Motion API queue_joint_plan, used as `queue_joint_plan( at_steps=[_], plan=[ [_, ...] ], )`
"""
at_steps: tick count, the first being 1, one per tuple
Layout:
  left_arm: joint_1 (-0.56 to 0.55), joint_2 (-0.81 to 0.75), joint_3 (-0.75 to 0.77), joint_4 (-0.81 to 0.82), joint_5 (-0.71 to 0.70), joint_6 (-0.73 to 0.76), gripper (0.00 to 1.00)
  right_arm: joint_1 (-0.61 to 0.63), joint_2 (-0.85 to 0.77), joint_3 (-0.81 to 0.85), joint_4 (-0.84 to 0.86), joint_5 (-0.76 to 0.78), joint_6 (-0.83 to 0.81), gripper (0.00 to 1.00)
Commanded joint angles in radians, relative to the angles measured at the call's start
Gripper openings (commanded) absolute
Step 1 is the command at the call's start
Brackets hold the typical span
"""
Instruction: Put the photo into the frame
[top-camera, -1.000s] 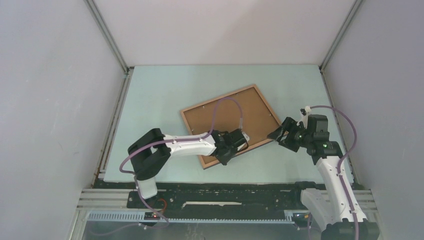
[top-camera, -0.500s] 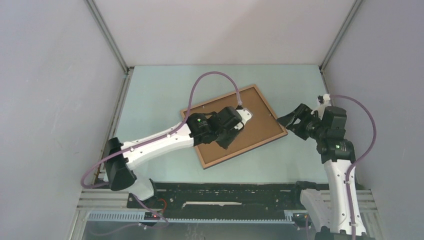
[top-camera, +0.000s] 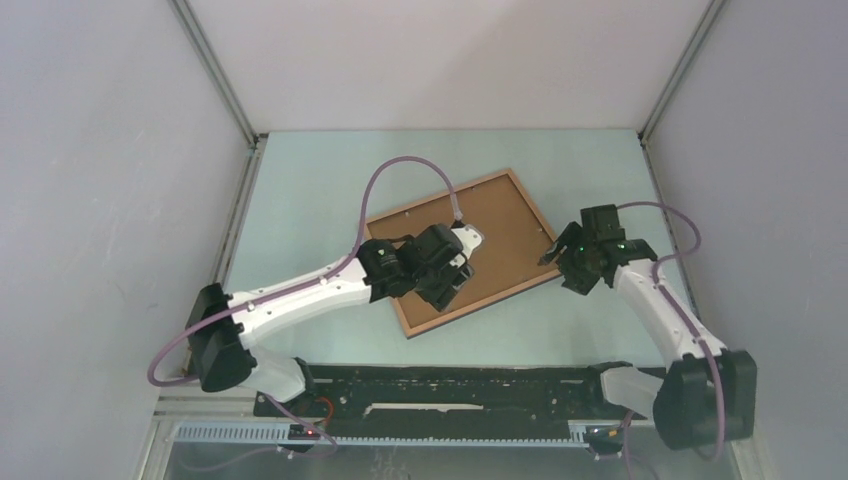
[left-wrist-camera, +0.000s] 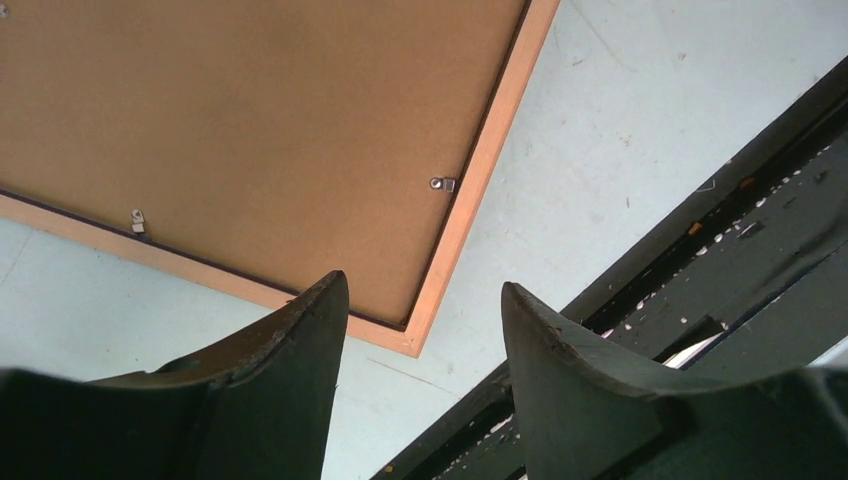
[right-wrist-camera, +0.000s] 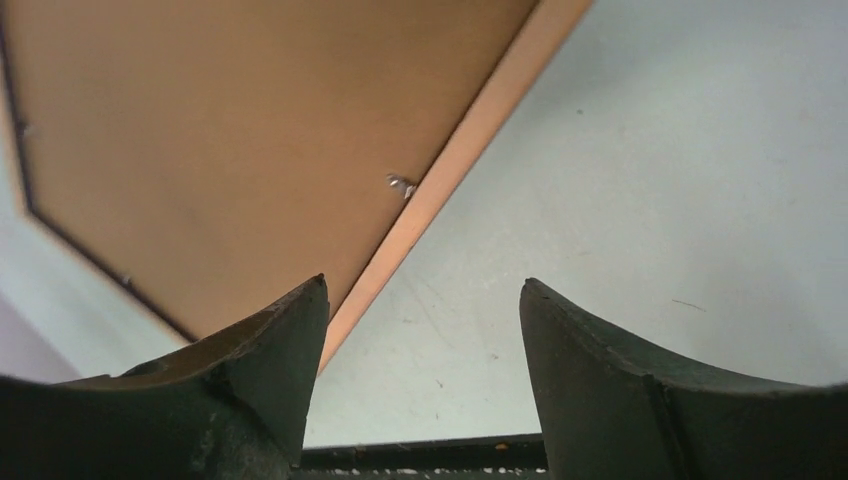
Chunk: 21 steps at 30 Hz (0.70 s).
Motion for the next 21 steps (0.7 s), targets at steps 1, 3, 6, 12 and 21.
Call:
queue_joint_plan(
  at_steps=[1, 3, 6, 12, 21],
  plan=[
    [0.004, -0.065, -0.047, 0.098, -0.001, -0.027, 0.64, 0.054, 0.097, 0.045, -0.002, 0.191, 0.221, 0.76],
    [0.004, -0.073, -0.067, 0.130, 0.030, -0.032, 0.64, 0.092, 0.138, 0.056, -0.004, 0.217, 0.285, 0.74],
    [0.004, -0.083, -0.093, 0.159, 0.043, -0.027, 0.67, 0.168, 0.191, 0.065, -0.011, 0.268, 0.373, 0.71],
    [0.004, -0.125, -0.136, 0.188, 0.061, -0.001, 0.68, 0.239, 0.298, 0.065, 0.065, 0.228, 0.445, 0.61],
    [0.018, -0.200, -0.218, 0.241, 0.090, 0.002, 0.73, 0.321, 0.401, 0.065, 0.085, 0.237, 0.517, 0.57]
  ],
)
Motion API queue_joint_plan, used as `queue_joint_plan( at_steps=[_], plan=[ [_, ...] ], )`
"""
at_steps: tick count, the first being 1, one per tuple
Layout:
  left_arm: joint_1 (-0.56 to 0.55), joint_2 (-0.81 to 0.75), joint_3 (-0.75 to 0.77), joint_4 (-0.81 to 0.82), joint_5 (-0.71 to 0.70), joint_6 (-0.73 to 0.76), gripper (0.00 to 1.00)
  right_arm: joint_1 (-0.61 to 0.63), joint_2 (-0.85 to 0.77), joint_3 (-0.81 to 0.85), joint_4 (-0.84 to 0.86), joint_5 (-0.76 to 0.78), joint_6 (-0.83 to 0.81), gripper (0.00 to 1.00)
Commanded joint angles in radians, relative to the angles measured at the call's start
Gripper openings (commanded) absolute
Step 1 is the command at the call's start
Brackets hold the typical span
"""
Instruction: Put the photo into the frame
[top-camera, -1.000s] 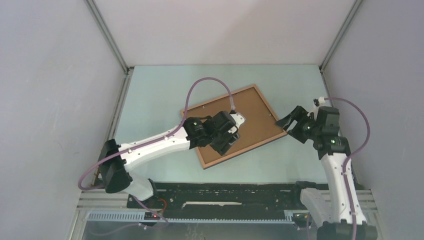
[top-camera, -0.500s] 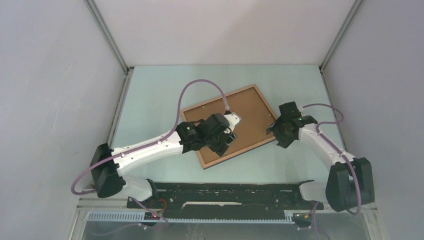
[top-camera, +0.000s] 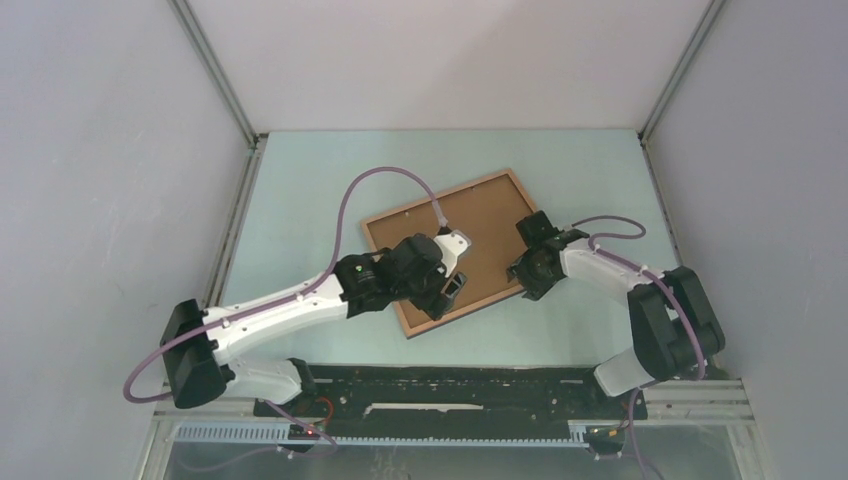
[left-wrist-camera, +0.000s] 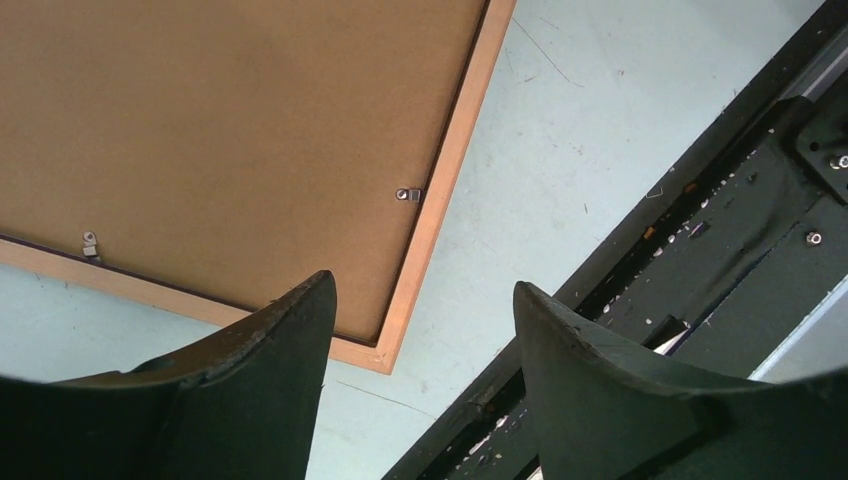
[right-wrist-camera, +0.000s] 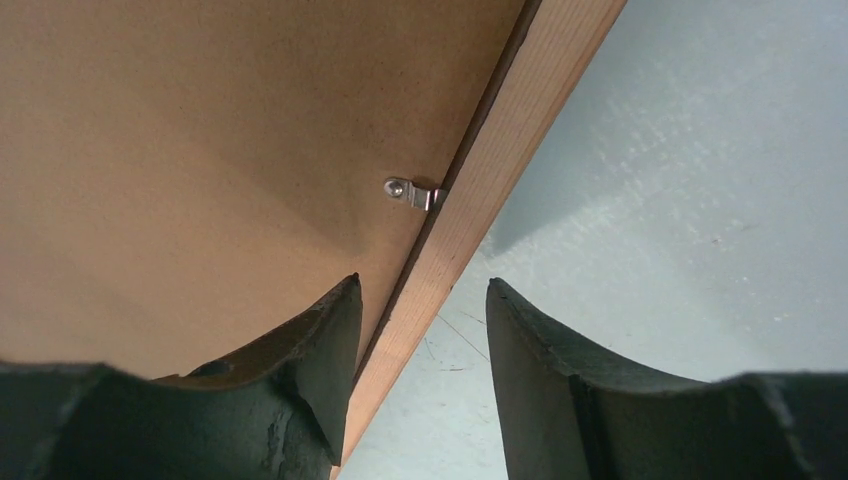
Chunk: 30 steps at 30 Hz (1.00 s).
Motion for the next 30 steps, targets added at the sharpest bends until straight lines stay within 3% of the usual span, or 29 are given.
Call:
queue_joint_plan(
  at_steps=[1, 10, 13, 15, 16, 26, 30],
  plan=[
    [0.012, -0.055, -0.043, 0.063, 0.027, 0.014, 0.73, 0.014, 0.021, 0.031, 0.013, 0.039, 0.076, 0.56],
    [0.013, -0.054, -0.060, 0.119, 0.037, 0.003, 0.75, 0.023, 0.106, 0.031, 0.010, 0.029, 0.144, 0.42],
    [0.013, -0.059, -0.081, 0.147, 0.037, 0.008, 0.75, 0.024, 0.115, 0.030, 0.004, 0.003, 0.157, 0.22],
    [0.013, -0.064, -0.095, 0.158, 0.018, 0.012, 0.75, 0.022, 0.096, 0.031, 0.006, -0.020, 0.156, 0.04],
    [0.013, -0.066, -0.103, 0.160, 0.009, 0.014, 0.75, 0.023, 0.080, 0.031, 0.003, -0.030, 0.156, 0.00],
    [-0.015, 0.008, -0.117, 0.198, -0.096, -0.004, 0.78, 0.019, -0.159, 0.061, -0.035, -0.135, 0.172, 0.00],
    [-0.135, 0.018, -0.109, 0.217, -0.304, 0.072, 0.88, 0.012, -0.171, 0.101, -0.067, -0.159, 0.159, 0.00]
  ],
)
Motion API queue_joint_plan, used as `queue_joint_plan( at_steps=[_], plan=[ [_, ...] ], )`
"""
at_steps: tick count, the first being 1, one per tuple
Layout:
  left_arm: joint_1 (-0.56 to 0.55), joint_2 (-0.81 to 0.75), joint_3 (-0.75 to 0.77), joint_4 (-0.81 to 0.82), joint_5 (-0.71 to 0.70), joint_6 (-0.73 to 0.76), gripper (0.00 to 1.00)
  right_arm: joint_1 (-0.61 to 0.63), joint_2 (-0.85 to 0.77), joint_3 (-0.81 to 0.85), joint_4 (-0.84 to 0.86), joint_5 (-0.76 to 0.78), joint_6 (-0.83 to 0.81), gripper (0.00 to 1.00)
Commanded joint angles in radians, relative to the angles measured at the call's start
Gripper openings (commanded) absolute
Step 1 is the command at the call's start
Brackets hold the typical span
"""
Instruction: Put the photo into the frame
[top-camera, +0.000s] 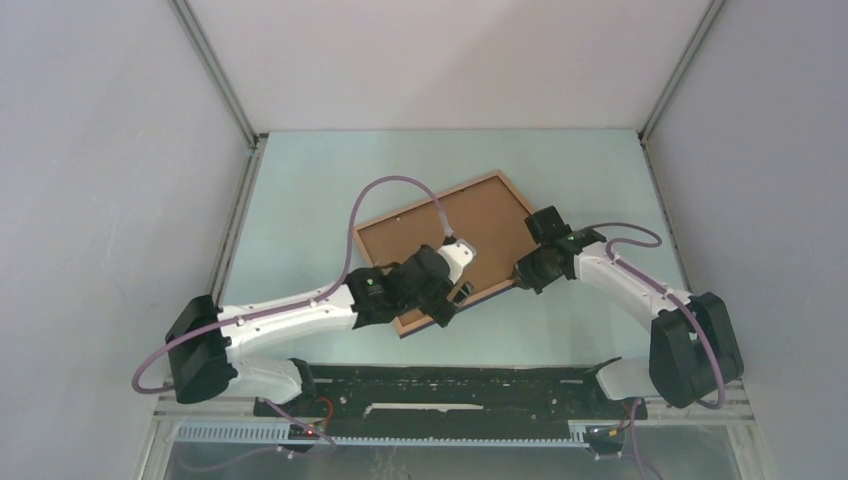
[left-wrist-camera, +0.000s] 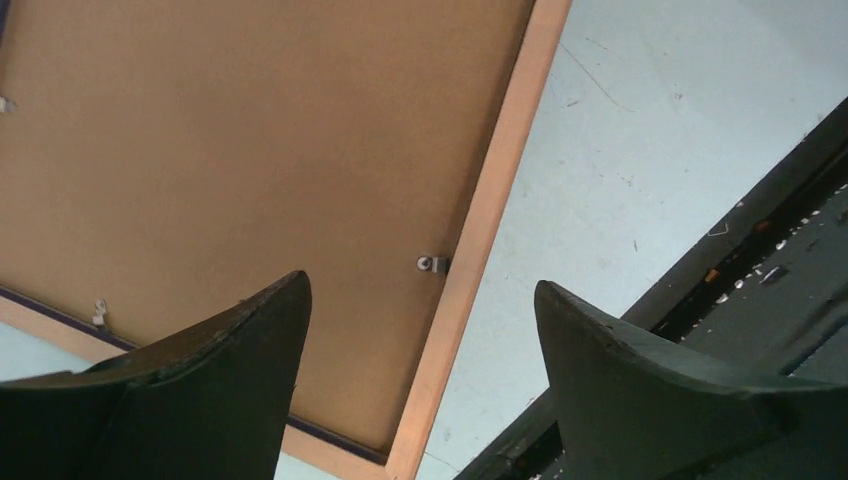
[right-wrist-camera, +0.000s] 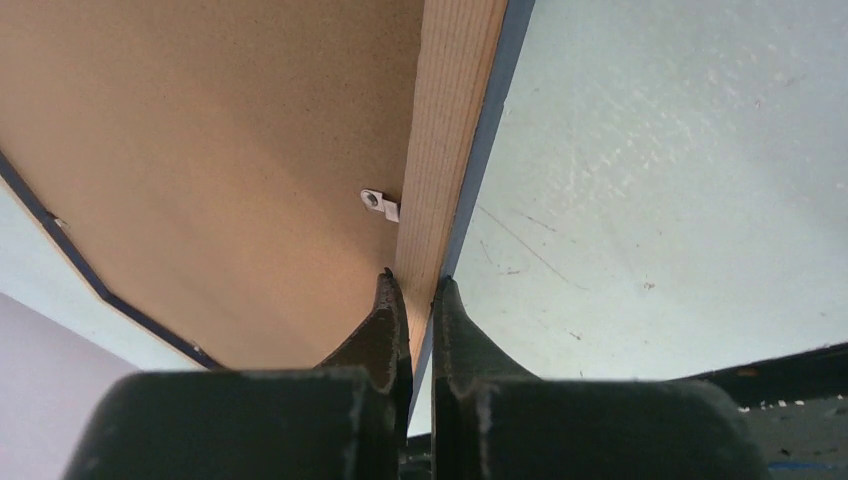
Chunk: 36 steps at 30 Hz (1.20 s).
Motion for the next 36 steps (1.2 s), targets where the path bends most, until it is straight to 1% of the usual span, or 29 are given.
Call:
queue_joint_plan(
  at_steps=[1, 3, 6, 10, 12, 15, 17, 19, 25, 27, 28, 31, 33, 34, 35, 36],
  plan=[
    [-0.124, 0.018, 0.002, 0.067, -0.239, 0.072, 0.89, 0.003, -0.040, 0.095, 0.004, -0.078, -0.024, 0.00],
    [-0.151, 0.051, 0.004, 0.082, -0.302, 0.084, 0.91, -0.002, -0.019, 0.127, -0.029, -0.098, -0.039, 0.00],
    [-0.193, 0.124, 0.023, 0.068, -0.433, 0.117, 0.92, -0.006, 0.004, 0.168, -0.076, -0.126, -0.052, 0.00],
    [-0.243, 0.233, 0.043, 0.063, -0.571, 0.187, 0.92, -0.006, 0.002, 0.183, -0.086, -0.137, -0.025, 0.00],
    [-0.269, 0.295, 0.061, 0.069, -0.671, 0.223, 0.92, -0.006, 0.001, 0.184, -0.081, -0.153, -0.014, 0.00],
    [-0.275, 0.389, 0.094, 0.086, -0.834, 0.234, 0.92, -0.006, 0.005, 0.194, -0.091, -0.168, -0.007, 0.00],
    [-0.276, 0.429, 0.096, 0.139, -0.895, 0.266, 0.91, -0.008, 0.004, 0.196, -0.094, -0.181, -0.006, 0.00],
    [-0.277, 0.455, 0.105, 0.156, -0.941, 0.280, 0.87, -0.006, 0.001, 0.197, -0.099, -0.189, -0.002, 0.00],
    [-0.291, 0.443, 0.089, 0.233, -1.041, 0.360, 0.76, 0.003, -0.011, 0.196, -0.116, -0.177, 0.004, 0.00],
    [-0.298, 0.431, 0.090, 0.234, -1.046, 0.376, 0.75, 0.004, -0.008, 0.196, -0.119, -0.175, 0.002, 0.00],
    [-0.304, 0.425, 0.091, 0.232, -1.049, 0.380, 0.75, 0.004, -0.006, 0.196, -0.119, -0.178, 0.002, 0.00],
    [-0.321, 0.415, 0.094, 0.226, -1.040, 0.386, 0.82, 0.003, -0.008, 0.197, -0.109, -0.187, 0.006, 0.00],
    [-0.327, 0.417, 0.101, 0.215, -1.044, 0.387, 0.82, 0.003, -0.012, 0.196, -0.103, -0.188, 0.013, 0.00],
    [-0.327, 0.417, 0.105, 0.204, -1.043, 0.382, 0.79, 0.003, -0.015, 0.196, -0.103, -0.187, 0.016, 0.00],
    [-0.326, 0.417, 0.106, 0.195, -1.040, 0.377, 0.74, 0.004, -0.017, 0.197, -0.102, -0.187, 0.017, 0.00],
    [-0.328, 0.414, 0.106, 0.192, -1.037, 0.376, 0.67, 0.003, -0.018, 0.197, -0.103, -0.188, 0.018, 0.00]
  ],
)
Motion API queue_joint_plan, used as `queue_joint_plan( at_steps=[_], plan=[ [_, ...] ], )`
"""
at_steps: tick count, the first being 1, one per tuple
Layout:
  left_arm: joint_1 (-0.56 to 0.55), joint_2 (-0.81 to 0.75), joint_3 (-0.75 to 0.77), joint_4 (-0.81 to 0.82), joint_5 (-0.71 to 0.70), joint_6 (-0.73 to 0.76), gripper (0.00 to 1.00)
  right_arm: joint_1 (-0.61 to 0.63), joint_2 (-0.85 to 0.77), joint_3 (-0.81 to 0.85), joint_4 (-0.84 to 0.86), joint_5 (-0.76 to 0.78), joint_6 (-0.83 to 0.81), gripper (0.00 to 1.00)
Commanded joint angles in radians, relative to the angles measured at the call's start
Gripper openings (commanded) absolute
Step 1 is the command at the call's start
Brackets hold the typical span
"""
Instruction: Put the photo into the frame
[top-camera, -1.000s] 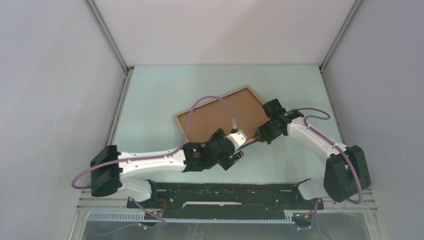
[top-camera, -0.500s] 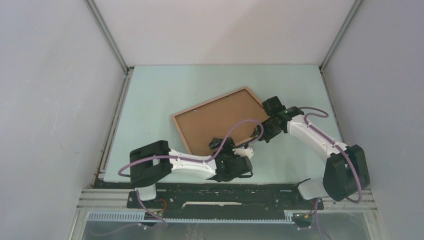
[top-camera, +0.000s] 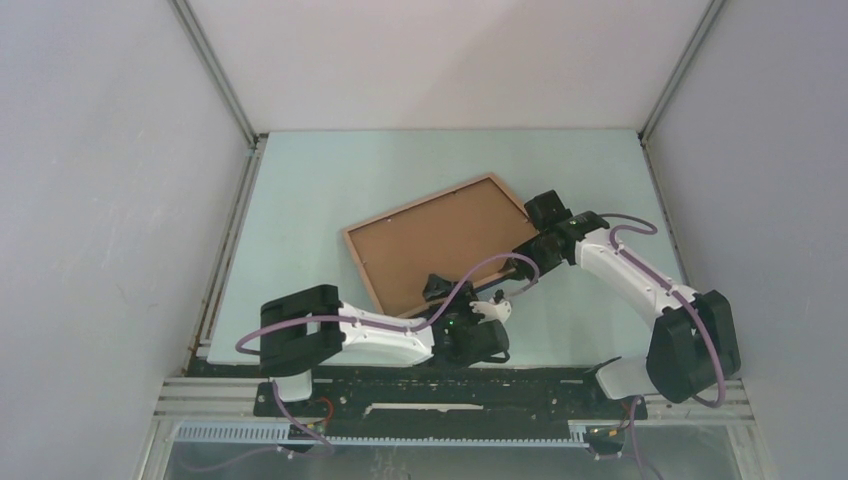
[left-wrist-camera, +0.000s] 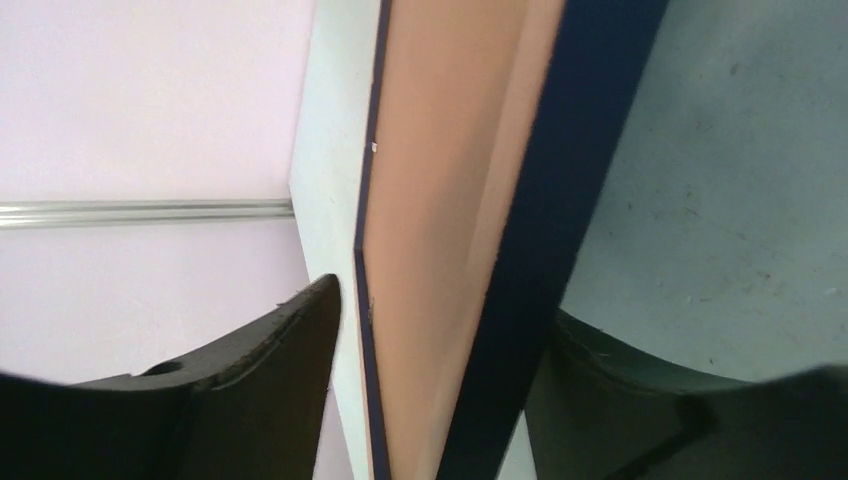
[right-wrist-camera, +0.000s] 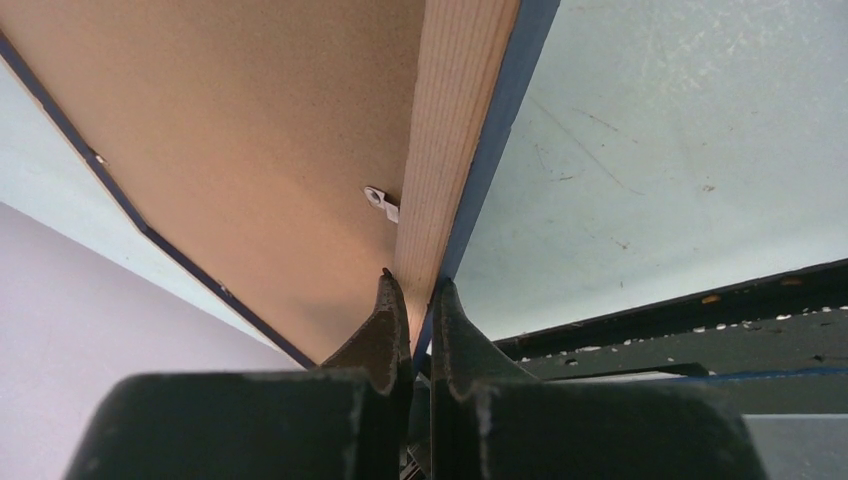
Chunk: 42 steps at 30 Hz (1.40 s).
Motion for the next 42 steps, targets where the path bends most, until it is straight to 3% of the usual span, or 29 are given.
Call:
queue_joint_plan(
  at_steps=[1, 5, 8, 10, 17, 22, 25, 28, 34, 42],
  plan=[
    [-0.012, -0.052, 0.061, 0.024, -0.060, 0.000, 0.58, 0.007, -0.042, 0.042, 0.044, -0.042, 0.015, 0.00],
    [-0.012, -0.063, 0.041, 0.067, -0.087, 0.046, 0.32, 0.013, -0.049, 0.042, 0.052, -0.037, 0.010, 0.00],
    [-0.011, -0.083, 0.039, 0.074, -0.104, 0.075, 0.03, 0.020, -0.082, 0.043, 0.080, -0.011, -0.002, 0.00],
    [-0.010, -0.105, 0.037, 0.070, -0.109, 0.088, 0.00, 0.013, -0.110, 0.053, 0.095, -0.001, -0.025, 0.00],
    [-0.005, -0.215, 0.126, -0.092, -0.097, 0.068, 0.00, -0.057, -0.241, 0.277, -0.007, 0.155, -0.376, 0.73],
    [0.040, -0.296, 0.304, -0.363, 0.024, -0.054, 0.00, -0.270, -0.363, 0.498, -0.098, 0.049, -0.693, 0.98],
    [0.094, -0.320, 0.447, -0.505, 0.103, -0.075, 0.00, -0.383, -0.407, 0.660, -0.191, 0.055, -0.821, 1.00],
    [0.161, -0.324, 0.622, -0.633, 0.214, -0.088, 0.00, -0.461, -0.444, 0.715, -0.231, 0.057, -0.876, 1.00],
    [0.370, -0.334, 0.926, -0.806, 0.529, -0.178, 0.00, -0.485, -0.531, 0.548, -0.159, -0.017, -0.865, 0.99],
    [0.648, -0.304, 1.222, -0.963, 0.775, -0.229, 0.00, -0.490, -0.572, 0.342, -0.071, -0.122, -0.796, 0.99]
  ],
)
